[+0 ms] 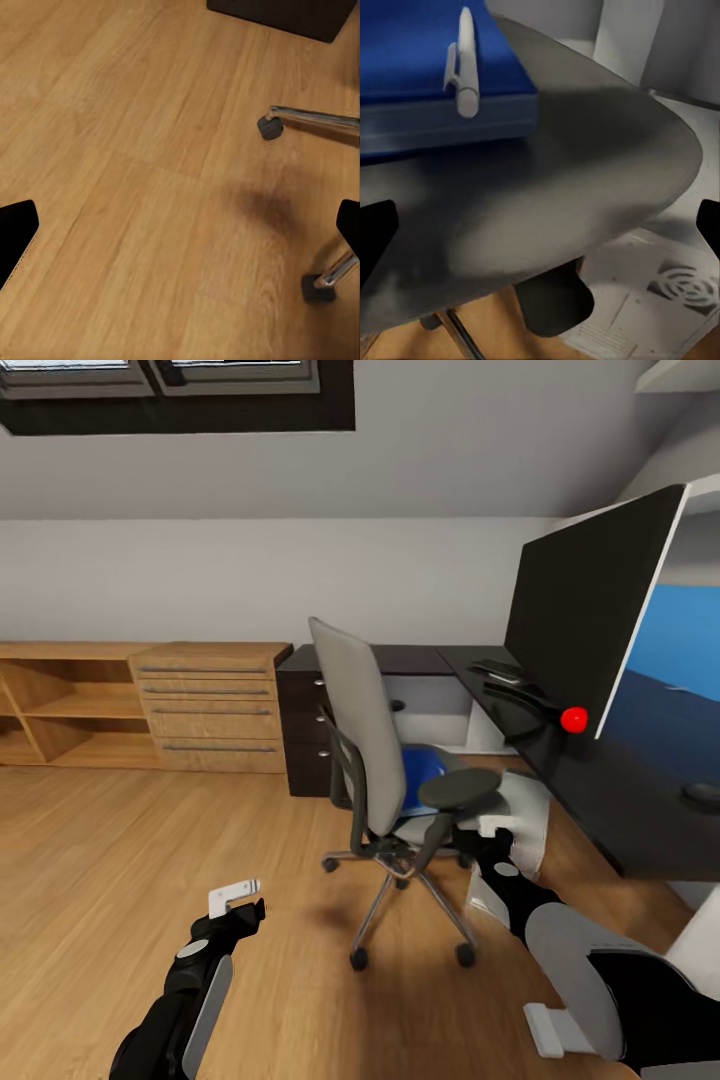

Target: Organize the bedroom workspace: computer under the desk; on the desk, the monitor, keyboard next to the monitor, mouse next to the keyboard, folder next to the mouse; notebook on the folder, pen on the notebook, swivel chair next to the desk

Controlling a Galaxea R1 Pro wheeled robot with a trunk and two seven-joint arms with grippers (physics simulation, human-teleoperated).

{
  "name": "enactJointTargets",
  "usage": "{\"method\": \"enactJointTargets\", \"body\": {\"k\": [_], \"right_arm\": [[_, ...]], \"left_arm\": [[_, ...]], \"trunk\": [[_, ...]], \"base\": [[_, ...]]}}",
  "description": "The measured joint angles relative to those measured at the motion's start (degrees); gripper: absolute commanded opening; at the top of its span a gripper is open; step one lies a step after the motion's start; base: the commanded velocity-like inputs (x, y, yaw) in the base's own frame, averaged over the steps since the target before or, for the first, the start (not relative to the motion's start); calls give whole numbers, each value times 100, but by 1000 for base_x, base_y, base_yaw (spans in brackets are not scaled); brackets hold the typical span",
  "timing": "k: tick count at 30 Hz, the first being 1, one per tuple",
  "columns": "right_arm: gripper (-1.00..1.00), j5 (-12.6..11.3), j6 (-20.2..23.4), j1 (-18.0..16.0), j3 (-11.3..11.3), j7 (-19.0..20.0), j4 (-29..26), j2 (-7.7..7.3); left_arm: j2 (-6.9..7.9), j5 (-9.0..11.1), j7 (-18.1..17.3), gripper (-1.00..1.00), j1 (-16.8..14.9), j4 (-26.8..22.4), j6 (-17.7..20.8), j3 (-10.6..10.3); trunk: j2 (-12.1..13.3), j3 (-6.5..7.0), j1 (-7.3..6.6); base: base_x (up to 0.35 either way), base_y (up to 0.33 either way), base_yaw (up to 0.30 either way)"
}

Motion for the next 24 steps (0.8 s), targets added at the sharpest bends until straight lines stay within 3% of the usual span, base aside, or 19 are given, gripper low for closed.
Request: {"method": "enactJointTargets", "body": {"k": [10,20,24], "right_arm": [[100,5,0,0,6,2,40,3],[100,3,2,3,15,15,44,3],[100,-6,2,3,15,13,51,10]], "left_arm": [[0,-4,1,100,0,22,0,0],[-1,-1,-4,100,-1,34,2,-7],[0,1,-4,100,0,35,1,-9]], "trunk": [[0,57,0],[0,116,0],[1,139,1]], "base": [[0,0,220],[-67,259,220],[-7,83,220]]}}
